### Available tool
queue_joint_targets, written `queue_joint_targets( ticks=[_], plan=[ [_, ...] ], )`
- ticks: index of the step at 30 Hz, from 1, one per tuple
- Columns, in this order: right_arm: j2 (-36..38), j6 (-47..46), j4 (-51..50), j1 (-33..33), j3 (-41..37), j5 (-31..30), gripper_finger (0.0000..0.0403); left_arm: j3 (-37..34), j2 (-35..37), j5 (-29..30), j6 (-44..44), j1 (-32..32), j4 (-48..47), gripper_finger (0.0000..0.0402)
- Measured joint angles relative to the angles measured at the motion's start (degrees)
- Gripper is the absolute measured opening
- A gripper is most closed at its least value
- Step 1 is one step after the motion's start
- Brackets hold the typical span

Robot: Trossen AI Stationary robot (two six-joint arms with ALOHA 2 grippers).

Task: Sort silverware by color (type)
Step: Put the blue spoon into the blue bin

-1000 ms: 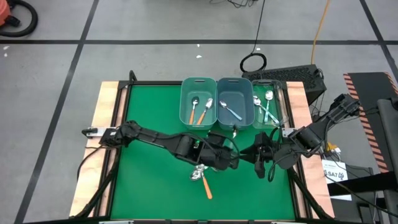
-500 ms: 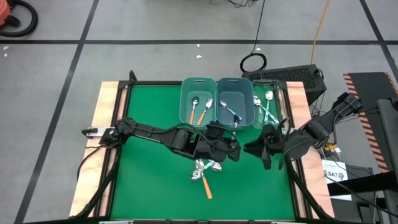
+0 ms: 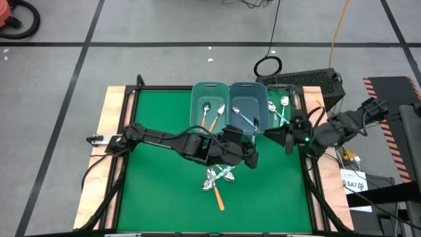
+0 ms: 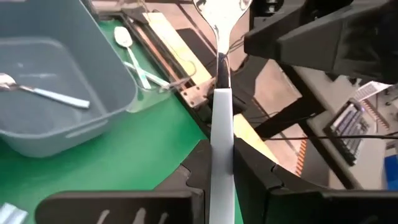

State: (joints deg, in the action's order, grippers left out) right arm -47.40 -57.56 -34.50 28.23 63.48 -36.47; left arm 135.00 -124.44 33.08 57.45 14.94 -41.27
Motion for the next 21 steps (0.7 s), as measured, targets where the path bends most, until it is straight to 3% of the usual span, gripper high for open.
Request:
queue_joint_targets(
  ticks=[13, 21],
  plan=[
    [-0.6, 0.2, 1.1, -7.6, 0.0, 12.8, 0.0116, 0.0, 0.0, 0.0, -7.8, -1.3, 0.2, 0.0047],
    [-1.7, 4.6, 3.9, -10.4, 0.0, 12.7, 0.0166, 0.0, 0.0, -0.5, -8.3, -1.6, -1.1, 0.0047]
  ],
)
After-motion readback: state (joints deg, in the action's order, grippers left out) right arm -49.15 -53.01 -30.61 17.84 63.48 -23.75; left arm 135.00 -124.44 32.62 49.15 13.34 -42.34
